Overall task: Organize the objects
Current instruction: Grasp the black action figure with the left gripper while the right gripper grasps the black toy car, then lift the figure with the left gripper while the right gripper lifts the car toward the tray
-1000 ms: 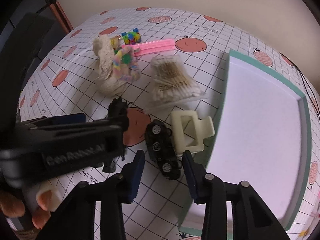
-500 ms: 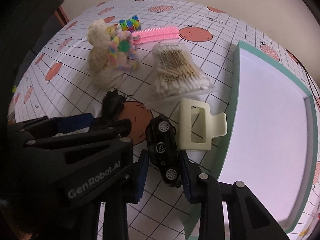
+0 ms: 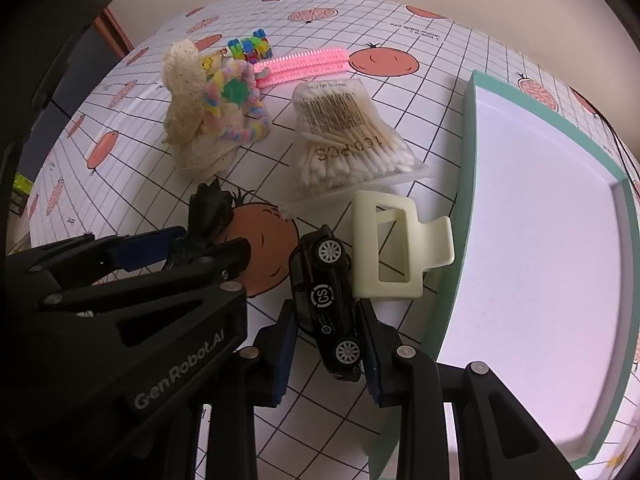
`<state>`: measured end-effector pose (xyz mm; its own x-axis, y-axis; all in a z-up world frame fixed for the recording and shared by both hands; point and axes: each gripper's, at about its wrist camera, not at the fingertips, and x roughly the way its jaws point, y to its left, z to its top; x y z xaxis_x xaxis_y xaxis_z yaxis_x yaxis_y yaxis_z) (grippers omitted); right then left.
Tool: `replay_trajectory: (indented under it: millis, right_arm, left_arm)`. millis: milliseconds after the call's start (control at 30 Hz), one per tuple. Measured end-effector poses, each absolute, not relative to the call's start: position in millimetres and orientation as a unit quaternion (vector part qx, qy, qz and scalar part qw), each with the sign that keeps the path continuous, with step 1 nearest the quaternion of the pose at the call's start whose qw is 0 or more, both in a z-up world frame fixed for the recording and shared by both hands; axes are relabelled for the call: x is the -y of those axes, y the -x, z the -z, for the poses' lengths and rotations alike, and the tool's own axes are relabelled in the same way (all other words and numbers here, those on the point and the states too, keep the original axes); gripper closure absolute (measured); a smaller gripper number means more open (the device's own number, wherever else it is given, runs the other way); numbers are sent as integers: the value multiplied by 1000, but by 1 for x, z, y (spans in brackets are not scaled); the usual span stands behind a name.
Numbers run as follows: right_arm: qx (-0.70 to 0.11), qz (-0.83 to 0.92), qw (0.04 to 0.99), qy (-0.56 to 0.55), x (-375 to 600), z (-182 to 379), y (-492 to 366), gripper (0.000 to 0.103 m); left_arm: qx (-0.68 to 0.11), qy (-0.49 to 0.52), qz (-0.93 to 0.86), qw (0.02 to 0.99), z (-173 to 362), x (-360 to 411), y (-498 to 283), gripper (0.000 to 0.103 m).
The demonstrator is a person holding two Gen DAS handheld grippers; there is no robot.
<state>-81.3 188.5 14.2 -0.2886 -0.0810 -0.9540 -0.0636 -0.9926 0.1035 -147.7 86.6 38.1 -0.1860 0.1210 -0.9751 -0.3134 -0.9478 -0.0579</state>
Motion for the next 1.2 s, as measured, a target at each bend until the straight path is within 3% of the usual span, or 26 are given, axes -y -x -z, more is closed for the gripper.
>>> replay_trajectory:
  millis: [833,1200]
  right_arm:
    - [24,803,0,-596,-177,-8,102,71]
    - [44,799,5,-600,-172,-9,123,75]
  left_arm:
    - [-72,621,-767,143,-43,-89,190,57]
    - [-55,628,-763,143,-45,-88,219,57]
